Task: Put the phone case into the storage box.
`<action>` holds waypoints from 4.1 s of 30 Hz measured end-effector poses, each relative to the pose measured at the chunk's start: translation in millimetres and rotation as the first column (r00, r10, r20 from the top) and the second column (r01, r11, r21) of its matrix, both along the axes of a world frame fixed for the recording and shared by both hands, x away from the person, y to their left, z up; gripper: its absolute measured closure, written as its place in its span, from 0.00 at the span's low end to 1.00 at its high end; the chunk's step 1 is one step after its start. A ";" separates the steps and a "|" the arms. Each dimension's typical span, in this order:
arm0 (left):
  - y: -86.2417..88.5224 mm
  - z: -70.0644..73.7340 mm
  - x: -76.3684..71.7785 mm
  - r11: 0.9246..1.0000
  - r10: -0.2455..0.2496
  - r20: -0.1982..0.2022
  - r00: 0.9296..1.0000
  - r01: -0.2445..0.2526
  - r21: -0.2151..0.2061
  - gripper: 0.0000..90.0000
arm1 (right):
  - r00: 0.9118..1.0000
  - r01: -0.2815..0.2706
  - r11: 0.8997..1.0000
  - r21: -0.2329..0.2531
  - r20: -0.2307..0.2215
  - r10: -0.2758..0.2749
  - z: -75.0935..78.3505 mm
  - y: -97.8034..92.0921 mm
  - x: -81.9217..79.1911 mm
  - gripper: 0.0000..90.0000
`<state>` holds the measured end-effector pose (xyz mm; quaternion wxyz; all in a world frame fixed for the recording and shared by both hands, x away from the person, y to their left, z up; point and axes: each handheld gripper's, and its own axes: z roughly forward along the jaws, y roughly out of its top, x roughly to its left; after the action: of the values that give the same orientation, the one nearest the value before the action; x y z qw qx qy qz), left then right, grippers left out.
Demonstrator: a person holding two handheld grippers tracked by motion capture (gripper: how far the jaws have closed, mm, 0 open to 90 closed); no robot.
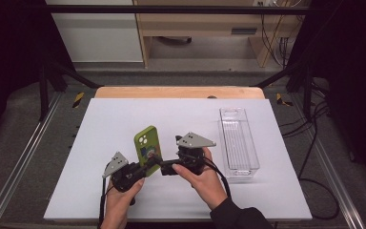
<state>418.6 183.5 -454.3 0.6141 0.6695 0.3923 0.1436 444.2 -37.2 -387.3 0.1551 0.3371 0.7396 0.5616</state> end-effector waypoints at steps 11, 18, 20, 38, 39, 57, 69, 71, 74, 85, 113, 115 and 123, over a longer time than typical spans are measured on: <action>-8.0 -0.6 -3.0 0.999 -0.030 0.016 0.999 0.030 0.015 0.97 | 1.000 0.001 0.999 0.045 0.004 -0.001 3.0 11.2 -1.9 0.04; -12.9 -1.2 -5.1 0.998 -0.044 0.028 0.999 0.043 0.038 0.97 | 1.000 0.007 0.998 0.065 0.010 -0.007 4.9 17.2 -1.0 0.04; -14.4 -1.1 -5.7 0.998 -0.048 0.033 0.998 0.047 0.041 0.97 | 1.000 0.005 0.997 0.071 0.010 -0.006 5.5 18.8 -0.8 0.04; -19.0 0.8 -8.7 0.997 -0.066 0.049 0.997 0.064 0.044 0.97 | 0.999 0.008 0.997 0.082 0.044 -0.012 7.2 28.3 5.0 0.03; -19.1 0.8 -8.7 0.997 -0.067 0.049 0.997 0.065 0.045 0.97 | 0.999 0.009 0.997 0.083 0.046 -0.013 7.1 28.6 5.2 0.04; -19.0 1.4 -9.2 0.997 -0.067 0.050 0.997 0.065 0.043 0.97 | 0.998 0.003 0.997 0.082 0.060 -0.008 8.4 29.5 4.5 0.16; -19.1 1.0 -9.2 0.997 -0.064 0.048 0.997 0.062 0.044 0.97 | 0.999 0.000 0.997 0.083 0.049 -0.004 8.6 29.3 5.3 0.17; -19.0 0.8 -8.9 0.997 -0.065 0.047 0.997 0.063 0.044 0.97 | 0.999 0.002 0.997 0.082 0.045 -0.006 8.6 29.4 5.3 0.17; -18.7 0.5 -8.8 0.997 -0.065 0.045 0.997 0.063 0.042 0.97 | 0.999 0.002 0.997 0.078 0.042 -0.006 8.7 29.6 5.7 0.17; -16.7 -0.7 -8.5 0.998 -0.060 0.033 0.998 0.059 0.036 0.96 | 1.000 0.001 0.998 0.066 0.024 -0.002 9.5 32.1 7.0 0.17; 5.7 -0.3 1.5 0.992 0.073 0.048 0.996 -0.078 0.103 0.23 | 0.988 0.150 0.988 0.024 -0.047 -0.149 32.1 21.5 75.9 0.18; 11.7 -1.1 1.6 0.987 0.094 0.059 0.994 -0.101 0.125 0.21 | 0.985 0.171 0.985 0.019 -0.038 -0.170 37.4 15.2 83.9 0.18; 31.2 -2.7 5.6 0.978 0.144 0.076 0.987 -0.154 0.140 0.12 | 0.960 0.279 0.960 0.011 0.024 -0.279 52.4 -20.6 116.7 0.18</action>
<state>424.2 214.7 -457.0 0.5639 0.6760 0.4095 0.2394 560.9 -57.7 -334.8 0.2407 0.4314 0.6806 0.5411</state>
